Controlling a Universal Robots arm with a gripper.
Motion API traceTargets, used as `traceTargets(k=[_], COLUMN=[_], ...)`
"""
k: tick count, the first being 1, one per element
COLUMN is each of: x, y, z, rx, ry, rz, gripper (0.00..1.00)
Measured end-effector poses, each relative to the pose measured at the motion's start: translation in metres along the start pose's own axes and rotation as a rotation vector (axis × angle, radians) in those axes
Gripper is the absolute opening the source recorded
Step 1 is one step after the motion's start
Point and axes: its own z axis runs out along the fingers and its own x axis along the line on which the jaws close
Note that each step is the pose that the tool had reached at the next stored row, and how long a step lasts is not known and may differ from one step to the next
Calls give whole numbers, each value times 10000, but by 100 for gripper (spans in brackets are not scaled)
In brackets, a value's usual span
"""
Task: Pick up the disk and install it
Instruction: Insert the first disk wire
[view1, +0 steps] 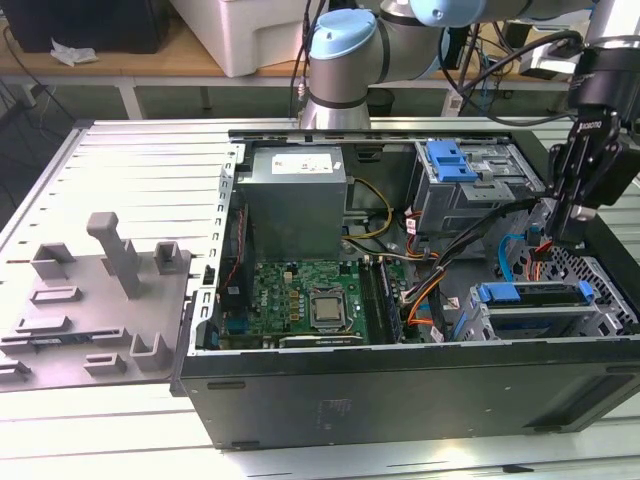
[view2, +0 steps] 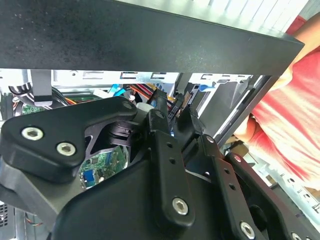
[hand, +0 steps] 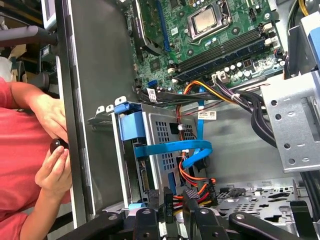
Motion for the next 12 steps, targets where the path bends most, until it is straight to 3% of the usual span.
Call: traceTargets(k=[7, 9, 12], x=[-9, -14, -21], y=[-1, 1, 4], z=[-1, -5, -9], rx=[12, 22, 33], ry=[72, 121, 179], rz=[15, 27, 38], gripper=[33, 18, 17])
